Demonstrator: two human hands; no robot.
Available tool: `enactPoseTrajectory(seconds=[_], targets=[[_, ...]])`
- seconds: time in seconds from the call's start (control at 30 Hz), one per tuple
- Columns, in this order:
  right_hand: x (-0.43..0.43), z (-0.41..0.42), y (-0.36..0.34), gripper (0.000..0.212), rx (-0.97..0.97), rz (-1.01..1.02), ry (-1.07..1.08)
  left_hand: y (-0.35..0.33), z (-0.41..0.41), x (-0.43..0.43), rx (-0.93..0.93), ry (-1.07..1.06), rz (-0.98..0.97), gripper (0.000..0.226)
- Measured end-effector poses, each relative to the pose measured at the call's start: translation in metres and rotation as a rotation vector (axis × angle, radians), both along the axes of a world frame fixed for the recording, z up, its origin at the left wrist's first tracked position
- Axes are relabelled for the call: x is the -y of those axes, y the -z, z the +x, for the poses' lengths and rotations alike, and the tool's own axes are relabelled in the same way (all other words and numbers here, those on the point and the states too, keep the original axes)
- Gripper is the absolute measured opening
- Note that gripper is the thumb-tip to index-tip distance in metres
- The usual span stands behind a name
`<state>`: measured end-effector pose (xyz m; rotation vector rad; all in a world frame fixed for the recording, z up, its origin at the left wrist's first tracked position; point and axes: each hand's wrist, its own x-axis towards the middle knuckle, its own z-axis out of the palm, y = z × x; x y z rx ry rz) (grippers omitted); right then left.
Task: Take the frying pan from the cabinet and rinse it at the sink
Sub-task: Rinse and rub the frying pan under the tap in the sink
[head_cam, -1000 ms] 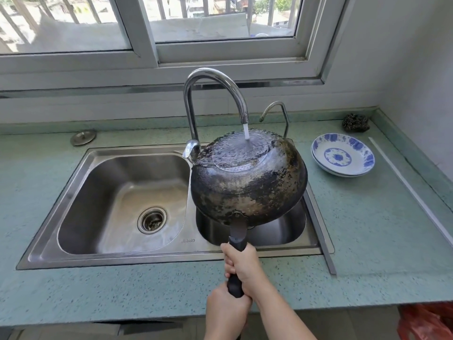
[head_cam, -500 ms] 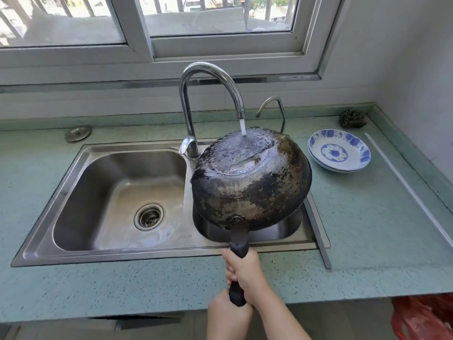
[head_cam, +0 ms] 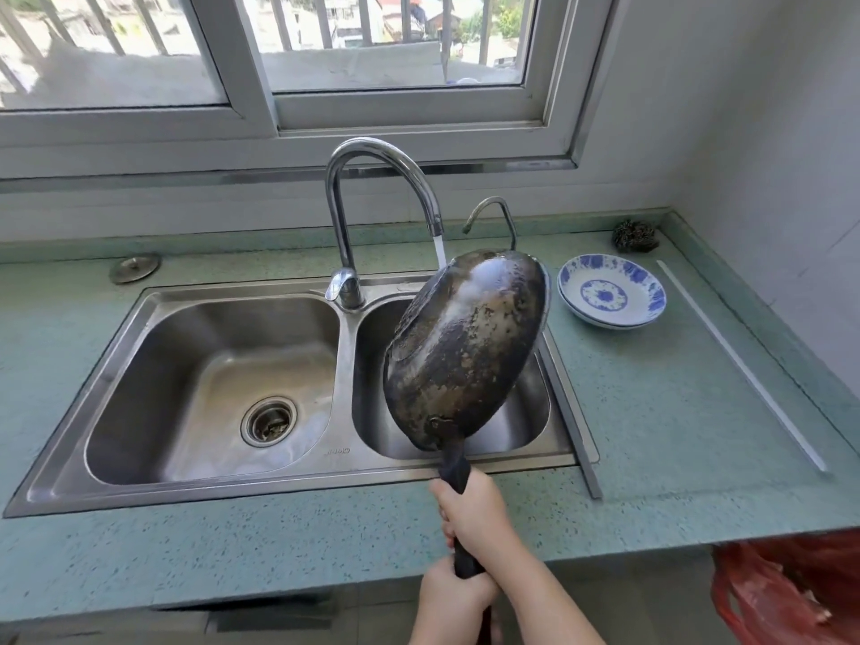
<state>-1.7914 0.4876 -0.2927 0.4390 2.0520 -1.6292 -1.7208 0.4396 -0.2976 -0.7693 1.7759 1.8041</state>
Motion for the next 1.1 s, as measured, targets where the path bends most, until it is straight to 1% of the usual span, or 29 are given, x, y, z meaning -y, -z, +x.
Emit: enactPoseTrajectory(seconds=[0.07, 0.13, 0.23, 0.3, 0.37, 0.4, 0.43, 0.47, 0.53, 0.6, 0.7, 0.77, 0.83, 0.93, 1.03, 1.1], targets=[[-0.004, -0.001, -0.004, 0.027, -0.027, 0.088, -0.048, -0.007, -0.002, -0.001, 0.013, 0.04, 0.091, 0.016], [-0.007, -0.002, -0.009, 0.028, -0.062, 0.209, -0.106, -0.01, -0.003, -0.002, 0.003, 0.081, 0.135, 0.015], [-0.009, -0.002, -0.017, 0.034, -0.113, 0.367, -0.187, -0.012, -0.006, -0.005, 0.009, 0.062, 0.191, 0.012], [-0.01, -0.003, -0.022, 0.036, -0.129, 0.416, -0.211, -0.016, -0.007, -0.008, 0.028, 0.015, 0.252, 0.01], [-0.01, -0.003, -0.023, 0.034, -0.128, 0.41, -0.217, -0.02, -0.009, -0.01, 0.047, -0.018, 0.295, 0.016], [-0.01, -0.003, -0.022, 0.032, -0.121, 0.397, -0.212, -0.021, -0.009, -0.01, 0.058, -0.027, 0.316, 0.014], [-0.01, -0.003, -0.021, 0.029, -0.106, 0.376, -0.199, -0.023, -0.009, -0.011, 0.065, -0.034, 0.34, 0.007], [-0.009, -0.004, -0.02, 0.027, -0.084, 0.336, -0.175, -0.023, -0.009, -0.01, 0.064, -0.038, 0.357, 0.006], [-0.008, -0.004, -0.019, 0.024, -0.025, 0.192, -0.113, -0.025, -0.007, -0.006, 0.062, -0.049, 0.394, 0.012], [-0.007, -0.007, -0.018, 0.024, 0.085, -0.055, -0.041, -0.024, -0.007, -0.002, 0.063, -0.048, 0.436, 0.011], [-0.009, -0.011, -0.014, 0.03, 0.339, -0.498, 0.006, -0.021, -0.007, 0.005, 0.077, -0.042, 0.461, 0.015], [-0.009, -0.015, -0.01, 0.036, 0.454, -0.687, -0.012, -0.02, -0.008, 0.008, 0.076, -0.04, 0.465, 0.017], [-0.006, -0.016, -0.009, 0.039, 0.483, -0.752, -0.004, -0.022, -0.008, 0.011, 0.077, -0.016, 0.446, 0.015], [0.0, -0.013, -0.009, 0.036, 0.439, -0.751, 0.062, -0.03, -0.01, 0.018, 0.104, 0.075, 0.374, 0.009], [0.007, -0.013, -0.012, 0.034, 0.39, -0.736, 0.121, -0.033, -0.01, 0.031, 0.099, 0.173, 0.288, 0.015], [0.012, -0.014, -0.014, 0.034, 0.37, -0.69, 0.145, -0.034, -0.007, 0.036, 0.066, 0.164, 0.263, 0.017]])
